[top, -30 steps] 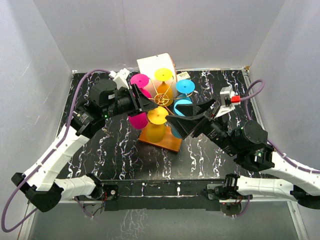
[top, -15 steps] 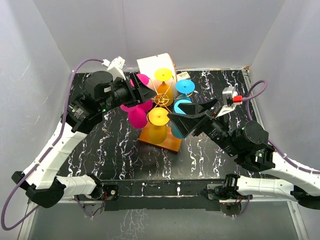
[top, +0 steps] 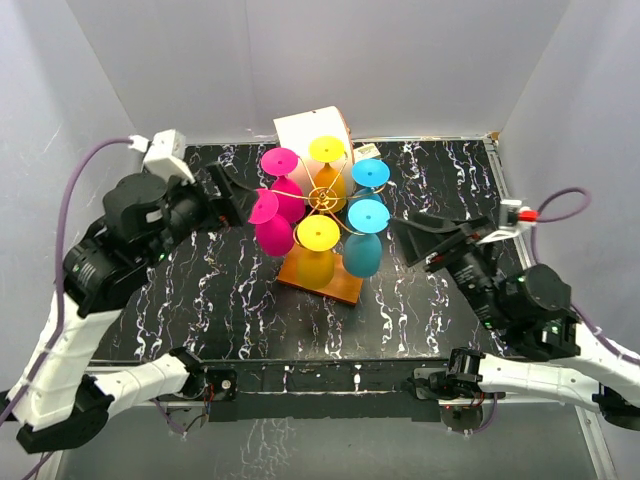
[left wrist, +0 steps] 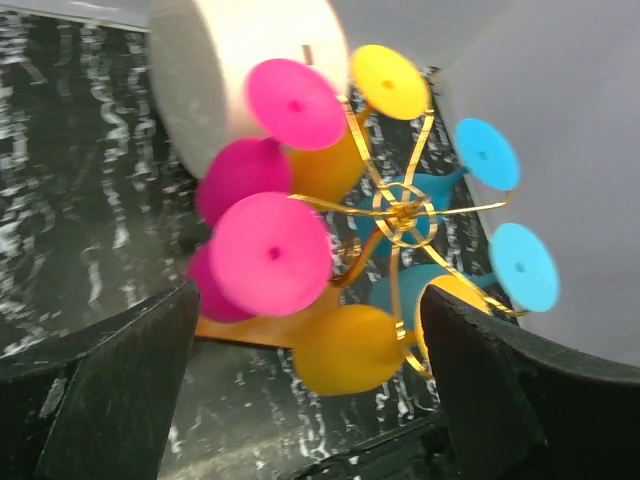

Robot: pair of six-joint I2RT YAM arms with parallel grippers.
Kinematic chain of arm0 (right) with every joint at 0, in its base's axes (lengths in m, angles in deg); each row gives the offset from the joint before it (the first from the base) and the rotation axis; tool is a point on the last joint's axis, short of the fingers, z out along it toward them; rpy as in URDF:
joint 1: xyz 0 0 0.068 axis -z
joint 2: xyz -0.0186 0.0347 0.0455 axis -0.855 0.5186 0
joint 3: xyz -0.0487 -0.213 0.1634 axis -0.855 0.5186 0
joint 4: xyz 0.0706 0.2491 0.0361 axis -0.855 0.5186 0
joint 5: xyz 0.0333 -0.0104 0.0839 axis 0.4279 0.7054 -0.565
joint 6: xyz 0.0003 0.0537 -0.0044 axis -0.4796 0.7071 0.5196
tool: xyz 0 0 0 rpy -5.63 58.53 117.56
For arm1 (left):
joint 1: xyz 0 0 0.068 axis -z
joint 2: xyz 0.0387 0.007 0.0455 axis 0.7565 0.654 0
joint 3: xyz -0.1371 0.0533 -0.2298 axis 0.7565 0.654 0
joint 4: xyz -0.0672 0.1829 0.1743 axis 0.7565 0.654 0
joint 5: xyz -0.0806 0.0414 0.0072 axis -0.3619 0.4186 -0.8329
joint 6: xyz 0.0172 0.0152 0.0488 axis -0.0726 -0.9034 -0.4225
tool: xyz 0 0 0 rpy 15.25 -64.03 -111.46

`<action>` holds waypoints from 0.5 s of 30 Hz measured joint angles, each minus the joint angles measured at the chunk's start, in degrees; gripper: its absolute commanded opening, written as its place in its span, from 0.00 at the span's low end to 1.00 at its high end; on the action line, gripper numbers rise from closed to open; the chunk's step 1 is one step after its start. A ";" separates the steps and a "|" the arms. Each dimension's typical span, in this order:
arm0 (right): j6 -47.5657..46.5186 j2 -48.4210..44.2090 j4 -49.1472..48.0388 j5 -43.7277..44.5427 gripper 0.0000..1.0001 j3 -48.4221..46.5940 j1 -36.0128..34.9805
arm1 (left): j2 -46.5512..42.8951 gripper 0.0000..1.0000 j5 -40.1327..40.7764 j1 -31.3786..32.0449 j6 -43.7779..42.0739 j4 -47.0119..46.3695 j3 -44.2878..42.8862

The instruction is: Place the wine glass upside down on the wine glass rack

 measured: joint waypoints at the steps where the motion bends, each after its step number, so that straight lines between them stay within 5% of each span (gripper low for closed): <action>1: 0.13 -1.27 0.85 1.60 0.71 0.00 0.00 | -1.49 0.94 1.86 0.00 -0.17 1.29 0.63; 15: -5.86 -3.69 19.63 24.11 0.81 -4.76 0.00 | -20.20 0.99 20.06 0.00 -3.56 5.92 14.23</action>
